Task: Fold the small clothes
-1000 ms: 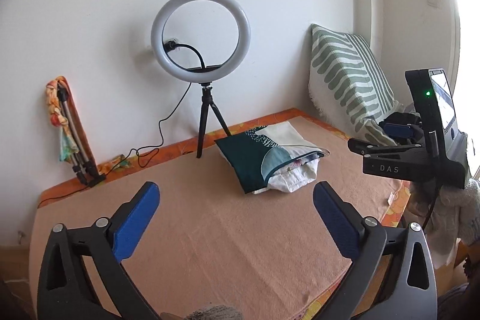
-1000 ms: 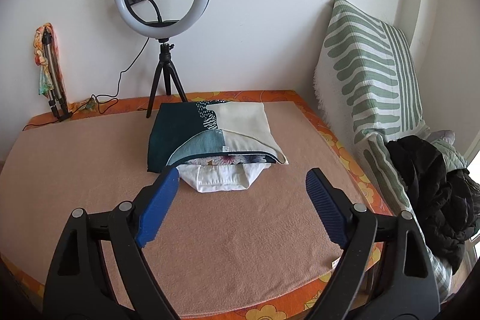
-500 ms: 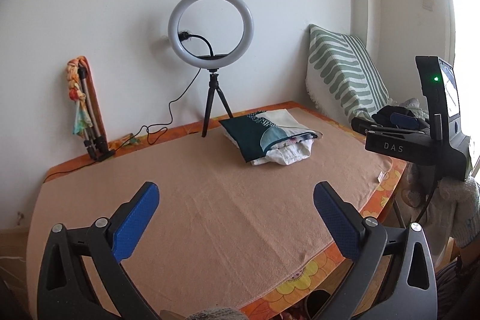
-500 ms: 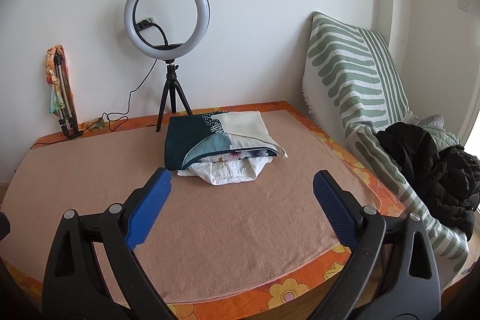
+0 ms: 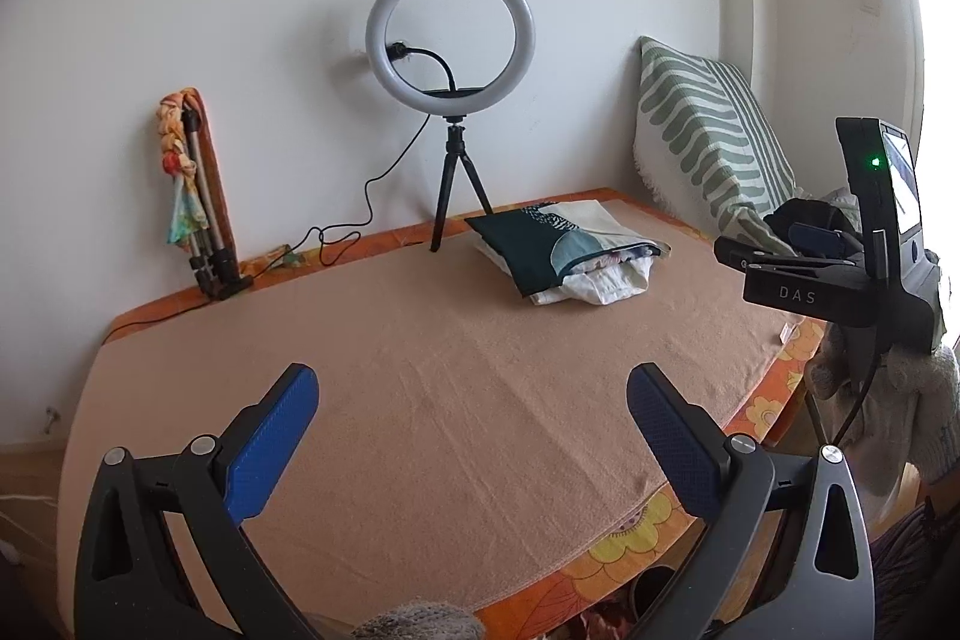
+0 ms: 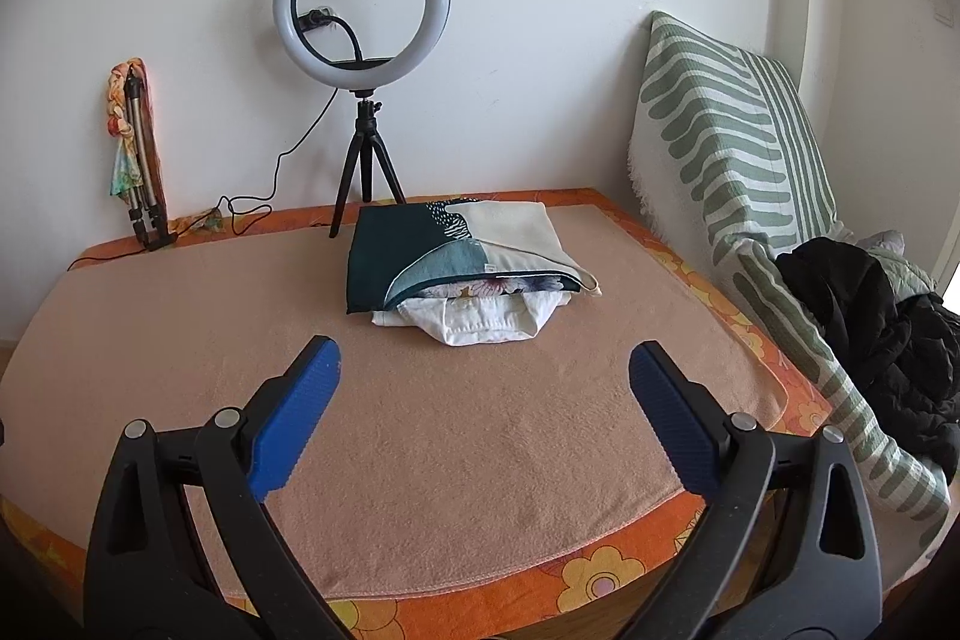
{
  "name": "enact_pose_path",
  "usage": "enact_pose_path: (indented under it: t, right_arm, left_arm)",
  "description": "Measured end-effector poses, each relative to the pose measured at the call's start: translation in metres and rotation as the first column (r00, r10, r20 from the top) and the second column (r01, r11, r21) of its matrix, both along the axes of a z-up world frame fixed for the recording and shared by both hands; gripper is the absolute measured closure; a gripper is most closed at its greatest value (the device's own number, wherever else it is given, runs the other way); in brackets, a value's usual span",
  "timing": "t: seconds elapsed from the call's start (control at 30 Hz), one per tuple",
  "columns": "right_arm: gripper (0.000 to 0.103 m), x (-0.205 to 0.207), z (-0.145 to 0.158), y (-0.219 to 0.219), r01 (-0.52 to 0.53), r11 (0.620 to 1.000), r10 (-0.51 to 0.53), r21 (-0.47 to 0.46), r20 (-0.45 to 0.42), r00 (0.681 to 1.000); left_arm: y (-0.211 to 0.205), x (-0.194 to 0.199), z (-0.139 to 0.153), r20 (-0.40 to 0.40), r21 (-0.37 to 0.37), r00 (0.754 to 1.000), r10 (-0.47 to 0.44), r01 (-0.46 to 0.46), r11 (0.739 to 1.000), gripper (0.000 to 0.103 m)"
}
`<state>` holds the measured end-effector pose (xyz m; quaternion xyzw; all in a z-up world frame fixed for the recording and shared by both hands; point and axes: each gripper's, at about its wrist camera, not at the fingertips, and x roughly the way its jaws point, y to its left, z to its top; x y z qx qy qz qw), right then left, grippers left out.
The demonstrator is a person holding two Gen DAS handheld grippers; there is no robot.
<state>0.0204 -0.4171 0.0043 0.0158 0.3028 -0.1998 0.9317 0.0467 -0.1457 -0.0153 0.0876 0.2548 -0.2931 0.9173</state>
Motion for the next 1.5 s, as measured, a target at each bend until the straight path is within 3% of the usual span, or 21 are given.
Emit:
enact_pose_path:
  t: [0.17, 0.53, 1.5]
  right_arm:
    - [0.004, -0.002, 0.0, 0.001, 0.005, 0.999, -0.004, -0.034, 0.009, 1.0]
    - [0.004, -0.011, 0.004, -0.02, 0.059, 0.998, -0.06, 0.026, 0.03, 0.998]
    - [0.004, -0.007, -0.002, -0.028, 0.047, 0.997, -0.048, 0.058, 0.016, 0.999]
  left_arm:
    - [0.001, 0.003, -0.007, -0.003, 0.027, 1.0, 0.006, -0.006, 1.0, 0.001]
    - [0.007, 0.003, -0.003, 0.006, 0.018, 1.0, 0.014, -0.014, 1.0, 0.001]
    - [0.008, 0.003, -0.003, 0.026, 0.024, 0.999, 0.023, -0.024, 0.999, 0.001]
